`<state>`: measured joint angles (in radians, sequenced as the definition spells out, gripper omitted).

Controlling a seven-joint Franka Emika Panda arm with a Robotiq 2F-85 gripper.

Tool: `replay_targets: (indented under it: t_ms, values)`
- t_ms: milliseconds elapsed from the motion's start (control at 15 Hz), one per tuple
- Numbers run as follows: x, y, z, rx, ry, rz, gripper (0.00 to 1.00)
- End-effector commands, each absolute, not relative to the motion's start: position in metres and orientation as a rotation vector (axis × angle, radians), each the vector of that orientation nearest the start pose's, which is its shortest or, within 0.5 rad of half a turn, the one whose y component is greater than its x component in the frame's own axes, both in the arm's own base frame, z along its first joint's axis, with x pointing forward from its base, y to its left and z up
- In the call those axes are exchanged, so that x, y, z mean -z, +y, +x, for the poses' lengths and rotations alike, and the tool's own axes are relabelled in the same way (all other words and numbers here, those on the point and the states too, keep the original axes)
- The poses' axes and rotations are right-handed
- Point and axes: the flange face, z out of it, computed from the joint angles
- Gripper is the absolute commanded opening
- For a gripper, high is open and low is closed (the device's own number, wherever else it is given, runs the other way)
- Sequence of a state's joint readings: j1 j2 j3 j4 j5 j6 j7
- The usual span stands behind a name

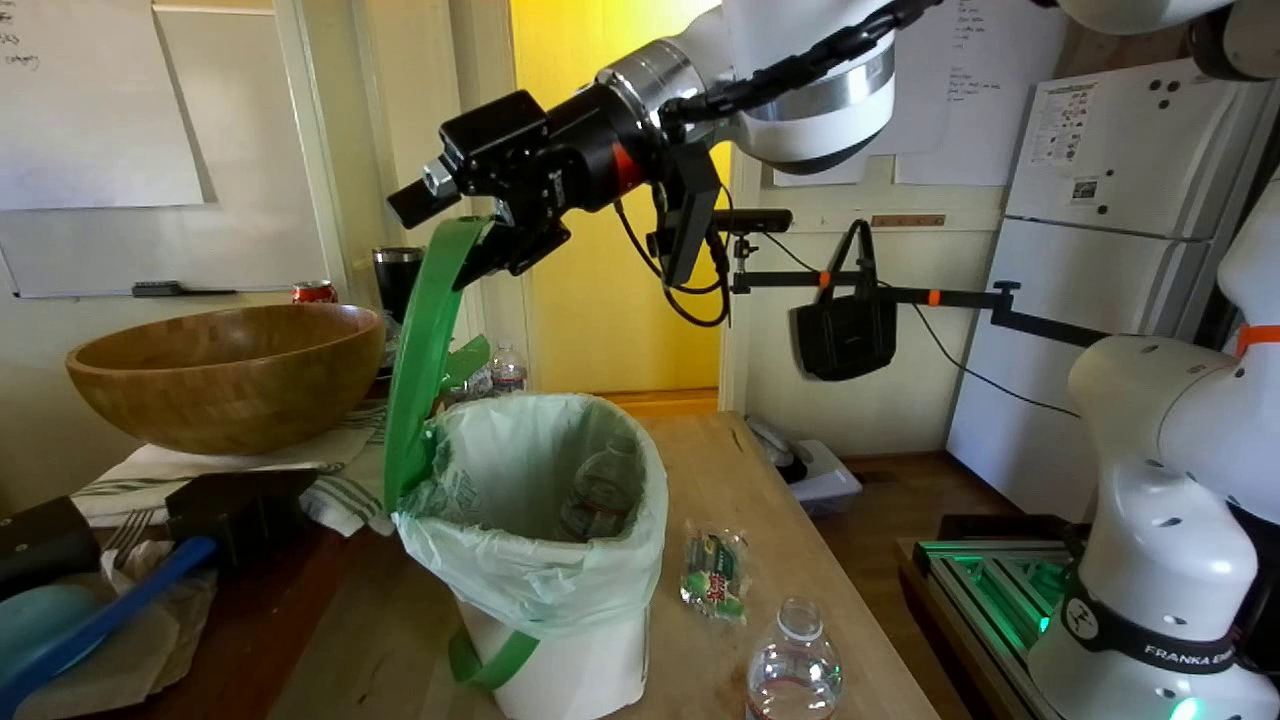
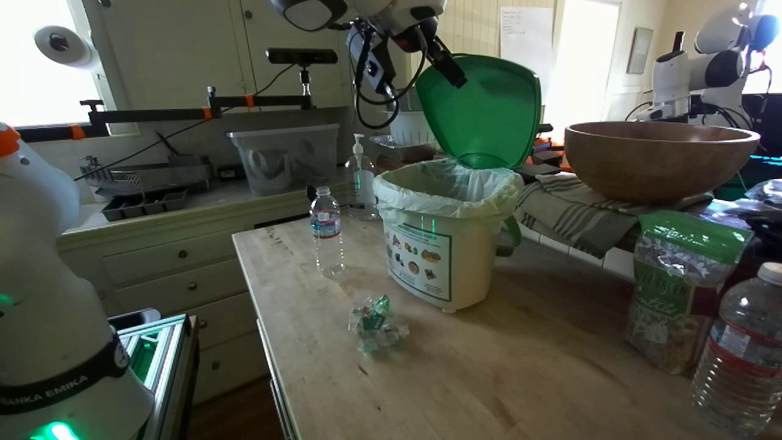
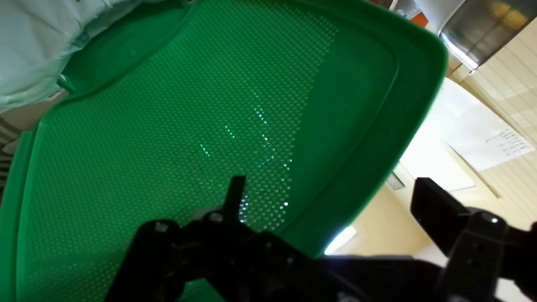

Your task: Open the bin and remove a bottle from the bin

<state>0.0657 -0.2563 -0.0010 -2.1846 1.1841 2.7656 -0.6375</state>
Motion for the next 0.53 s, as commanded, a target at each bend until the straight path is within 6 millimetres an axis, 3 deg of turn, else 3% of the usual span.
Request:
replay_targets:
  t_ms: [0, 267, 467]
  values:
    - [-0.568, -0.006, 0.516, 1.184, 0.297, -2.255, 1.0]
    - [-0.578, 0.004, 0.505, 1.247, 0.273, -2.212, 1.0]
    - [-0.579, 0.006, 0.5, 1.32, 0.395, -2.124, 1.0]
